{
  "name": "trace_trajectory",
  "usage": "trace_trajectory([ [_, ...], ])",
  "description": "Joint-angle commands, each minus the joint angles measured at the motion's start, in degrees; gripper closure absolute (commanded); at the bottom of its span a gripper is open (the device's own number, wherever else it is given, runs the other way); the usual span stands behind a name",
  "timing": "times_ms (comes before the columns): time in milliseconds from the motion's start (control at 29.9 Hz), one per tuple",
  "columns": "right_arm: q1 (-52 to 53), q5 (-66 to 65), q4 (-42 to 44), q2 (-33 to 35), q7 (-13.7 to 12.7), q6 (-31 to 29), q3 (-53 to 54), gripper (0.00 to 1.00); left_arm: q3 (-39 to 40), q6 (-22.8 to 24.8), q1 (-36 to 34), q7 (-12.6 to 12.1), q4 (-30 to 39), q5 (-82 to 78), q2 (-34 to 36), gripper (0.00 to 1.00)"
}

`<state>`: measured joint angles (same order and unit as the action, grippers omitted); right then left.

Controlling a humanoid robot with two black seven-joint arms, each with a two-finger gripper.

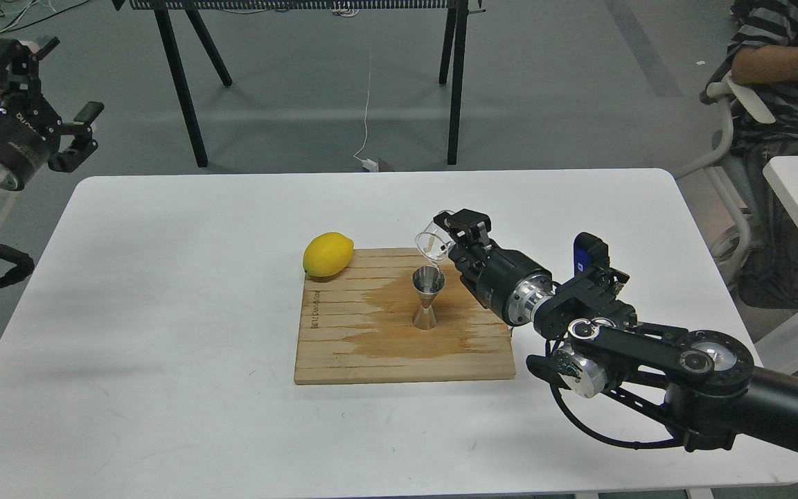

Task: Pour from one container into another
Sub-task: 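Tilt the glass cup over the jigger with the right gripper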

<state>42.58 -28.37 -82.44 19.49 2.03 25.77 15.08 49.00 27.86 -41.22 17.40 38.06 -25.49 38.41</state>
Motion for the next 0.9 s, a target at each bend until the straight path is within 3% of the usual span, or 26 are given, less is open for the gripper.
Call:
trace_trajectory([
  [0,0.66,-0.11,0.0,0.1,-0.01,-0.01,-1.45,0.86,0.04,-0.09,0.0,0.0,-0.01,0.01,-0.09,0.01],
  [869,1.89,-3.27,-0.7,2.57,0.17,-0.54,-4.27,0.86,0.04,-0.09,0.0,0.0,-0.01,0.01,0.09,0.01],
])
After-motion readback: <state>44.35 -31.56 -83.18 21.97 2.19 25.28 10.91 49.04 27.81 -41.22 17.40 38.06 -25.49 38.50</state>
